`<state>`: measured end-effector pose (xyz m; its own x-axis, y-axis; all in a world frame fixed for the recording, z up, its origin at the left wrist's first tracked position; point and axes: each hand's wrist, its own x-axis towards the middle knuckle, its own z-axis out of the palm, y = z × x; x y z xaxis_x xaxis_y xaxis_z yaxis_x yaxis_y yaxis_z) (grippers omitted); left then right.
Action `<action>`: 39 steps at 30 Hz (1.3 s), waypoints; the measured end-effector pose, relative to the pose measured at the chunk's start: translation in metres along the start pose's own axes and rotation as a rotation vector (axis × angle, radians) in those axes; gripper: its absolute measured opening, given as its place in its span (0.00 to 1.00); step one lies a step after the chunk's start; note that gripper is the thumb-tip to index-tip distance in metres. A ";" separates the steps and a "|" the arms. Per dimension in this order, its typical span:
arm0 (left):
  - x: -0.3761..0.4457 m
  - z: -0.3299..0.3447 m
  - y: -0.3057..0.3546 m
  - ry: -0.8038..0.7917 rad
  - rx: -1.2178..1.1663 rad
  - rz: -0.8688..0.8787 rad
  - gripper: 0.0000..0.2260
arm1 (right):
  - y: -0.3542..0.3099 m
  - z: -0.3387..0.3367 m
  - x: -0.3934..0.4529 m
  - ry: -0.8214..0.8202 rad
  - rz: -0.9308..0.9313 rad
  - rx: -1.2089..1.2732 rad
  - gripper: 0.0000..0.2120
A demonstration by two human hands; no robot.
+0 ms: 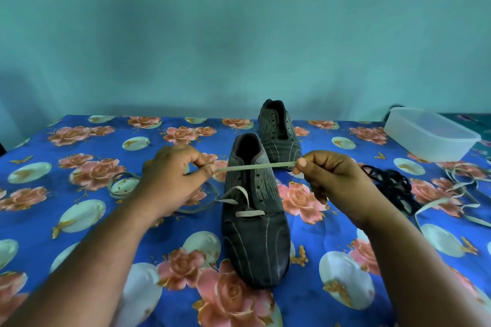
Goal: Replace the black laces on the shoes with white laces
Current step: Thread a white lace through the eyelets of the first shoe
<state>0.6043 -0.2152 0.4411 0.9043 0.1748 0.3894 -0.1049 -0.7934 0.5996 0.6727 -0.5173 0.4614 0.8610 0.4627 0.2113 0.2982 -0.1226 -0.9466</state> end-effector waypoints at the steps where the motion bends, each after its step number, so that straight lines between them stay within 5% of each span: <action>1: -0.001 0.002 0.001 -0.030 0.015 -0.011 0.09 | 0.001 0.001 0.000 0.010 -0.005 -0.020 0.15; 5: -0.010 0.016 0.022 -0.094 -0.105 0.157 0.26 | 0.002 0.012 -0.002 -0.094 0.027 0.015 0.17; 11: -0.016 0.040 0.054 -0.019 -0.148 0.403 0.11 | 0.000 0.022 -0.003 -0.234 0.002 -0.080 0.11; 24: -0.018 0.022 0.046 -0.100 -0.181 0.284 0.21 | 0.000 0.034 -0.003 -0.107 -0.054 -0.022 0.07; 29: -0.018 0.026 0.052 -0.053 -0.192 0.327 0.10 | 0.003 0.040 0.000 -0.090 -0.081 -0.004 0.05; 39: -0.020 0.020 0.050 -0.075 -0.201 0.268 0.07 | 0.011 0.045 0.003 -0.091 -0.174 -0.158 0.09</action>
<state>0.5895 -0.2700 0.4489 0.8607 -0.0733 0.5038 -0.4155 -0.6729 0.6120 0.6596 -0.4780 0.4409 0.7524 0.5653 0.3382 0.5057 -0.1665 -0.8465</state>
